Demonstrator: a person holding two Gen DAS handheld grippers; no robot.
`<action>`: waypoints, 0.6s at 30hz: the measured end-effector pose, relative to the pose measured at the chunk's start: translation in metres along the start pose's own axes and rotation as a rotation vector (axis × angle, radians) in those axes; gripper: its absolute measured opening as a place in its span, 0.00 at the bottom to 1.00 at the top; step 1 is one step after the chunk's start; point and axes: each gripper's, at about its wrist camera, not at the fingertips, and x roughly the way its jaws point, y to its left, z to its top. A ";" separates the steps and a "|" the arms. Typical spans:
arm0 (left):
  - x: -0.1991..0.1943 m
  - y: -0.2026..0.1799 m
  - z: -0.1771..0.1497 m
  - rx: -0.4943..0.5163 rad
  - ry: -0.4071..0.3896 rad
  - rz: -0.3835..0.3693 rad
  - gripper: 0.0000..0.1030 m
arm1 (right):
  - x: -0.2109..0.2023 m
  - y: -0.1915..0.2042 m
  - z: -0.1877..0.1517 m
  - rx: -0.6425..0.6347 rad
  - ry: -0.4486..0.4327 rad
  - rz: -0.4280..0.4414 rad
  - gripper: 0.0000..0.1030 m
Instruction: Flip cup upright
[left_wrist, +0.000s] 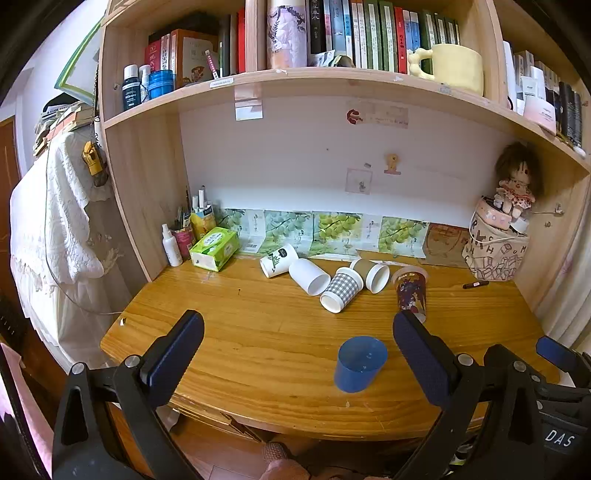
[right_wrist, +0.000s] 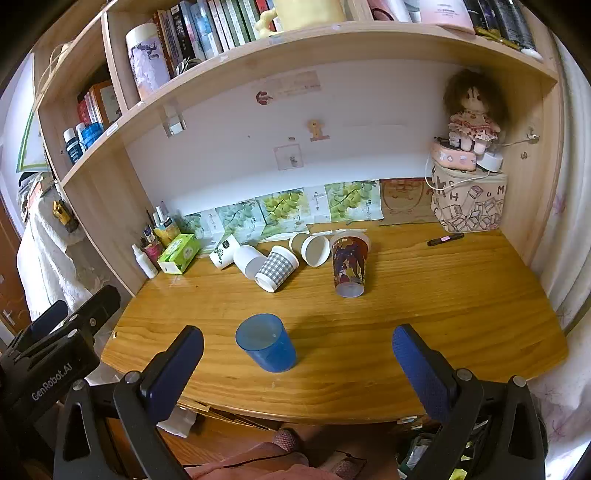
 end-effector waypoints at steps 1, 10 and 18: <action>0.000 0.000 0.000 0.004 0.000 0.003 0.99 | 0.000 0.000 0.000 -0.001 -0.002 0.001 0.99; 0.000 -0.001 -0.001 0.013 -0.002 0.011 0.99 | 0.000 0.002 0.000 0.000 -0.003 0.012 1.00; 0.000 0.004 -0.006 0.001 0.023 0.016 0.99 | 0.003 0.004 -0.004 0.009 0.021 0.024 0.99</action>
